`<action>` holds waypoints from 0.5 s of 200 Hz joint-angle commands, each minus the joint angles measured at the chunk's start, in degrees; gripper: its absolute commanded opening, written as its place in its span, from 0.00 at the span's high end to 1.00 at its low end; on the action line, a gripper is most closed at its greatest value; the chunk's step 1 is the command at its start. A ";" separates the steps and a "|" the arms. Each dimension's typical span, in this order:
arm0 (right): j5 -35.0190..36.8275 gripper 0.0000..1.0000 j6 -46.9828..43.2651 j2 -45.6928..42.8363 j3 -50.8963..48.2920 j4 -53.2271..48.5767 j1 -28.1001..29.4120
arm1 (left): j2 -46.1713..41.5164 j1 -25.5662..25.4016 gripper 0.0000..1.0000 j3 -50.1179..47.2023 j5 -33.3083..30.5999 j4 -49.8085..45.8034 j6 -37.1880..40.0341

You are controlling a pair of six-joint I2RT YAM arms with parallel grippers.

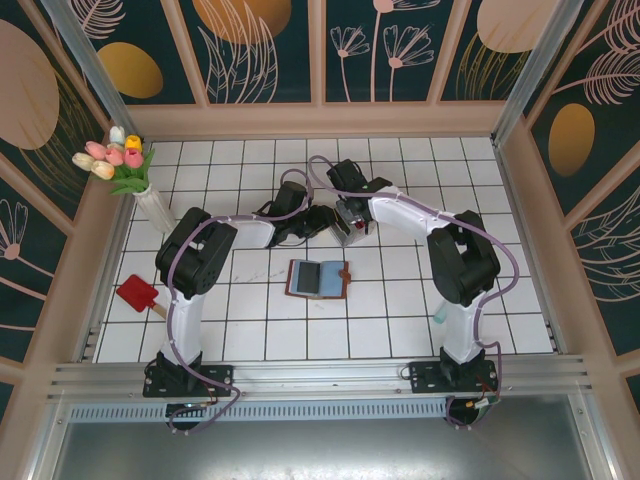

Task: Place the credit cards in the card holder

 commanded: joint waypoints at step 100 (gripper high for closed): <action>-4.71 0.92 2.21 -2.25 2.75 -2.91 0.12 | 1.55 0.12 0.63 -1.87 -2.92 -6.06 1.41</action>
